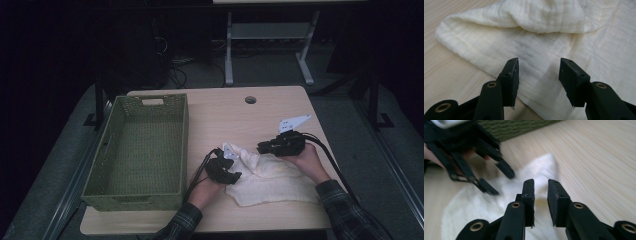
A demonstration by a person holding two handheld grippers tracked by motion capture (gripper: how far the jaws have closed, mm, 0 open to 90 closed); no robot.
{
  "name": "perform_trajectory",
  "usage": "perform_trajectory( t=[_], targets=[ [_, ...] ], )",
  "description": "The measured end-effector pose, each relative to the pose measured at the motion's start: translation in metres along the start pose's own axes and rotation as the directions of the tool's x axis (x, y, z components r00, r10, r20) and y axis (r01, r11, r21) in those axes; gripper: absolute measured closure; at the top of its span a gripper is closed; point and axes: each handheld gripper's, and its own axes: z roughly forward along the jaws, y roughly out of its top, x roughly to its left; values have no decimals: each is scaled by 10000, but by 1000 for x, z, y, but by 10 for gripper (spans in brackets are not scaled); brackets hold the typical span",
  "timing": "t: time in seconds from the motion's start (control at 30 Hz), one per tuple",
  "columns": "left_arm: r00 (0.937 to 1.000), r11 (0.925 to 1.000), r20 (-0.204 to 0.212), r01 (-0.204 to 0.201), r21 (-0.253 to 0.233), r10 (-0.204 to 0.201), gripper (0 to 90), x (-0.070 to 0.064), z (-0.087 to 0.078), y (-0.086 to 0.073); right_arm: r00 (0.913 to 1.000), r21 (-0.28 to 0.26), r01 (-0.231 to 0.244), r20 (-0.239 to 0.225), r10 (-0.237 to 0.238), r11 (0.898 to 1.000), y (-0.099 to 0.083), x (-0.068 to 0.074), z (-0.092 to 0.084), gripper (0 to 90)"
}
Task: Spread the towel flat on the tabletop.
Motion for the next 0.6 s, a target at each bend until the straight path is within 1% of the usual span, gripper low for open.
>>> perform_trajectory(
  t=[0.07,0.1,0.2,0.3,0.37,0.4,0.47,0.53,0.6],
  targets=[
    [10000,10000,1,8,-2,-8,499,0,0,0,9996,41,-230,184,229,9997,-8,-7,-6,754],
    [10000,10000,6,20,-13,-20,499,0,0,0,9988,179,-376,314,371,9991,-14,-10,-9,752],
    [10000,10000,16,54,-30,-54,499,0,0,0,9962,433,-787,414,770,9960,-26,-17,-14,719],
    [10000,10000,4,36,-20,-36,499,0,0,0,9941,700,-1037,381,1012,9921,-38,-20,-16,694],
    [10000,10000,2,27,-16,-27,499,0,0,0,9928,773,-1196,190,1185,9898,-42,-19,-17,686],
    [10000,10000,-5,5,-6,-5,499,0,0,0,9923,832,-1236,190,1224,9888,-44,-18,-16,686],
    [10000,10000,-11,-14,3,14,499,0,0,0,9925,1153,-1222,209,1206,9858,-48,-15,-14,700],
    [10000,10000,-9,-19,-4,19,499,0,0,0,9942,1343,-1078,194,1062,9851,-51,-12,-11,741],
    [10000,10000,-10,-14,-13,14,498,0,0,0,9963,1502,-859,226,834,9849,-53,-7,-9,807]
  ],
)
